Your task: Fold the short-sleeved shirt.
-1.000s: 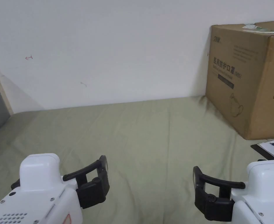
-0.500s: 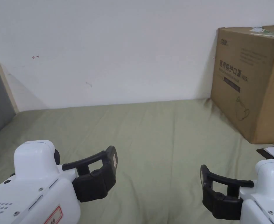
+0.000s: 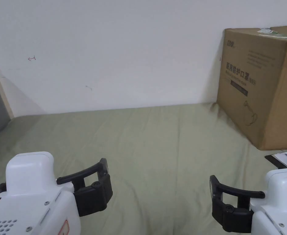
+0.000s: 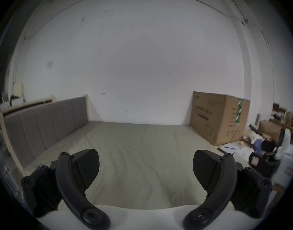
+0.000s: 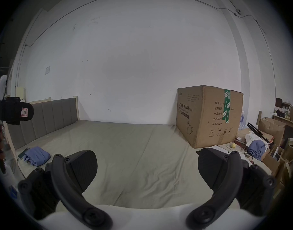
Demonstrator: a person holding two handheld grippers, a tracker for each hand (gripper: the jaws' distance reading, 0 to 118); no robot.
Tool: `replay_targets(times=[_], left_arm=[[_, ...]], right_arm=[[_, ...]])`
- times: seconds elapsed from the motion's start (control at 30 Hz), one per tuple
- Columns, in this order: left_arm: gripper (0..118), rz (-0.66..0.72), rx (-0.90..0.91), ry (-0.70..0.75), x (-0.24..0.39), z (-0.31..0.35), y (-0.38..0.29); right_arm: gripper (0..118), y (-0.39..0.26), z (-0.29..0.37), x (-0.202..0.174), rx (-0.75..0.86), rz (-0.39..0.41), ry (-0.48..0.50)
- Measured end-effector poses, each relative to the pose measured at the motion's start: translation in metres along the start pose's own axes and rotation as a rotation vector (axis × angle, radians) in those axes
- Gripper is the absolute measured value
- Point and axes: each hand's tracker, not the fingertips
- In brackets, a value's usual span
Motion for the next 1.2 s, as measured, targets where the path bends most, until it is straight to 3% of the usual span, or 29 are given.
replay_targets(times=[1.2], left_arm=[[113,-0.058,-0.003,0.02,0.011,0.0,-0.009]], right_arm=[[118,0.002,0.0,-0.003,-0.001,0.004,-0.001]])
